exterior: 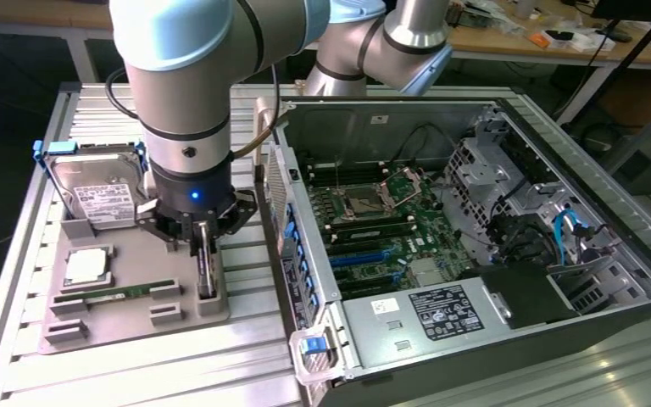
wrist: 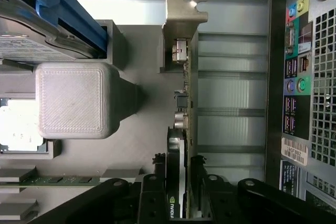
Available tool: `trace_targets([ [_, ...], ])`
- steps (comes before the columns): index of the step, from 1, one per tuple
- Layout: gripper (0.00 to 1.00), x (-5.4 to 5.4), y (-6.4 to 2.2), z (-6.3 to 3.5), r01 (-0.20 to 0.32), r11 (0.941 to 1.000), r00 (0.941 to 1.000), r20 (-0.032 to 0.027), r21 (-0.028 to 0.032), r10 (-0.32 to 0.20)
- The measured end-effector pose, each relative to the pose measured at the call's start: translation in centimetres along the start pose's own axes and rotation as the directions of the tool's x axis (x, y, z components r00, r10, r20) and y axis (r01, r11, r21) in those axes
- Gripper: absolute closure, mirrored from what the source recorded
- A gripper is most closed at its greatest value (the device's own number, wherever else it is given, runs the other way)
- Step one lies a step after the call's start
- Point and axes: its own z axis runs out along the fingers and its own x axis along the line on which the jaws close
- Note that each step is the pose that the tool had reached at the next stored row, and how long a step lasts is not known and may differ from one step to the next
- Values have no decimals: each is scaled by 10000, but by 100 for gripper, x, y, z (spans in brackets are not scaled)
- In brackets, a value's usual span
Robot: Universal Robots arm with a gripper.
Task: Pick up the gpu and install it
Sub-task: 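Pick up the gpu and move the gpu toward the slot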
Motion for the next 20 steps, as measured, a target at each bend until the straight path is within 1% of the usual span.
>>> trace_targets([
  [9,73,-1,0,2,-1,10000,10000,-1,20,1],
  [11,73,-2,2,-19,-1,10000,10000,4,18,1],
  [14,73,-2,6,-133,-1,10000,10000,-1,20,1],
  [17,73,-4,14,-310,-1,10000,10000,0,19,1],
  [20,73,-5,19,-450,-1,10000,10000,-2,19,1],
])
